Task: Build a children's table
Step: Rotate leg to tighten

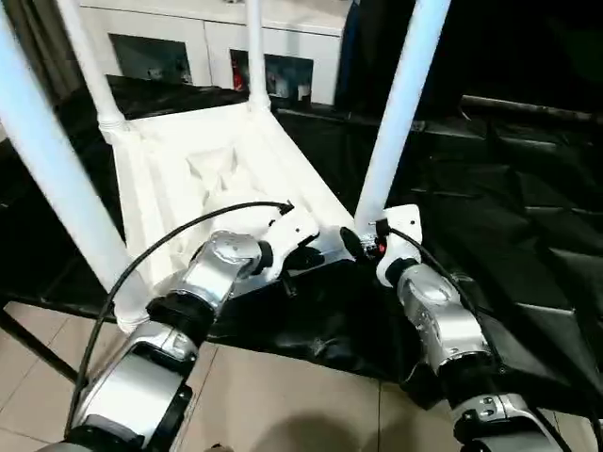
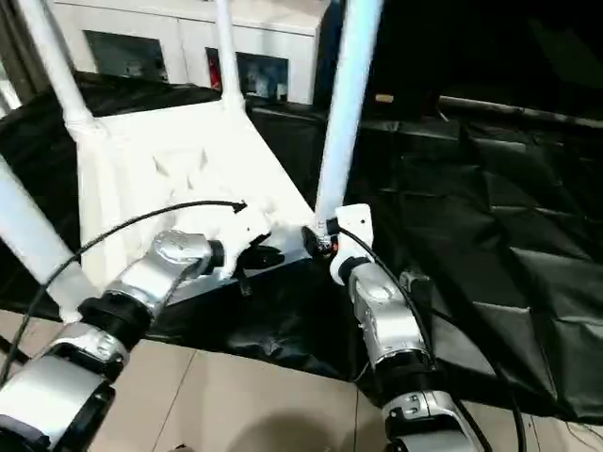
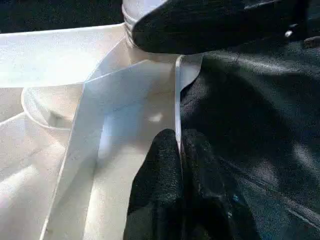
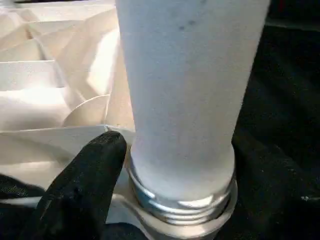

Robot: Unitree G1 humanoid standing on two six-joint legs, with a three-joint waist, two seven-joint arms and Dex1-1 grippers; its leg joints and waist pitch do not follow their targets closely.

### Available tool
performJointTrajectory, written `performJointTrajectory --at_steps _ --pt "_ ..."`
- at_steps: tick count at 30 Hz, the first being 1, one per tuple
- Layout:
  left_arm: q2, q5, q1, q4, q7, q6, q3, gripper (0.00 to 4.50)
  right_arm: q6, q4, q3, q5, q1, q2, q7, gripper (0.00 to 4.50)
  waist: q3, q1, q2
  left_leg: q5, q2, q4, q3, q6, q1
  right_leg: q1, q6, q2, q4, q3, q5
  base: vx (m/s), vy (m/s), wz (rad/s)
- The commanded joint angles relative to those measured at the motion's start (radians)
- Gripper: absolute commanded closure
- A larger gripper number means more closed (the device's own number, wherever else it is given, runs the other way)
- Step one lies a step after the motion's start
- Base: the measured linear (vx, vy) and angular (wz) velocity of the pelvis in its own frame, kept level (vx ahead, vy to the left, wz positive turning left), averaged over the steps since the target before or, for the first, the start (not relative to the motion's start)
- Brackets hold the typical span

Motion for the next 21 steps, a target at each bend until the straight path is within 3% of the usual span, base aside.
performJointTrajectory --at_steps 1,2,5,12,14,16,17,20,21 --pt "0.033 0.010 0.005 -0.017 -0.045 -0.029 -0.009 4.50 0.019 -0.069 0.049 0.046 -0.021 -0.030 0.148 0.60 -0.070 0.001 0.004 -0.187 0.014 -0.072 -0.002 0.032 -0.004 0.058 -0.169 -0.074 -0.082 0.048 -0.265 0.000 0.000 0.00" --pt "0.052 0.001 0.013 -0.031 -0.088 -0.051 -0.010 4.50 0.045 -0.104 0.056 0.067 -0.009 -0.068 0.220 0.60 -0.070 0.001 0.000 -0.173 0.013 -0.071 -0.002 0.044 -0.006 0.064 -0.177 -0.072 -0.080 0.047 -0.239 0.000 0.000 0.00" --pt "0.091 -0.023 0.031 -0.065 -0.179 -0.078 -0.011 4.50 0.084 -0.178 0.086 0.094 0.029 -0.160 0.381 0.60 -0.072 -0.001 0.002 -0.139 0.016 -0.068 -0.002 0.066 -0.008 0.065 -0.197 -0.073 -0.072 0.048 -0.174 0.000 0.000 0.00" --pt "0.167 -0.063 0.089 -0.187 -0.362 -0.082 -0.040 4.50 0.132 -0.258 0.135 0.108 0.084 -0.283 0.580 0.60 -0.074 0.008 0.006 -0.126 0.023 -0.066 0.002 0.068 -0.001 0.060 -0.248 -0.073 -0.060 0.049 -0.093 0.000 0.000 0.00" --pt "0.187 -0.092 0.116 -0.251 -0.429 -0.053 -0.051 4.50 0.130 -0.276 0.168 0.095 0.096 -0.312 0.623 0.60 -0.072 0.014 -0.001 -0.136 0.025 -0.068 0.004 0.063 0.002 0.059 -0.248 -0.075 -0.061 0.049 -0.113 0.000 0.000 0.00" --pt "0.193 -0.101 0.121 -0.268 -0.448 -0.043 -0.054 4.50 0.120 -0.269 0.179 0.083 0.094 -0.309 0.619 0.60 -0.071 0.017 0.002 -0.142 0.024 -0.068 0.006 0.054 0.002 0.056 -0.240 -0.076 -0.064 0.050 -0.149 0.000 0.000 0.00" --pt "0.196 -0.104 0.124 -0.277 -0.459 -0.036 -0.054 4.50 0.116 -0.268 0.184 0.078 0.092 -0.309 0.619 0.60 -0.070 0.016 -0.002 -0.147 0.024 -0.068 0.006 0.053 0.002 0.056 -0.236 -0.075 -0.065 0.050 -0.160 0.000 0.000 0.00" --pt "0.197 -0.106 0.128 -0.287 -0.470 -0.028 -0.053 4.50 0.111 -0.253 0.185 0.068 0.078 -0.295 0.615 0.60 -0.068 0.019 -0.003 -0.161 0.023 -0.069 0.005 0.044 0.003 0.055 -0.218 -0.077 -0.070 0.050 -0.211 0.000 0.000 0.00" --pt "0.197 -0.104 0.127 -0.285 -0.469 -0.029 -0.053 4.50 0.109 -0.246 0.185 0.065 0.073 -0.290 0.613 0.77 -0.067 0.020 0.000 -0.165 0.024 -0.070 0.004 0.039 0.004 0.053 -0.210 -0.078 -0.072 0.050 -0.230 0.000 0.000 0.00"
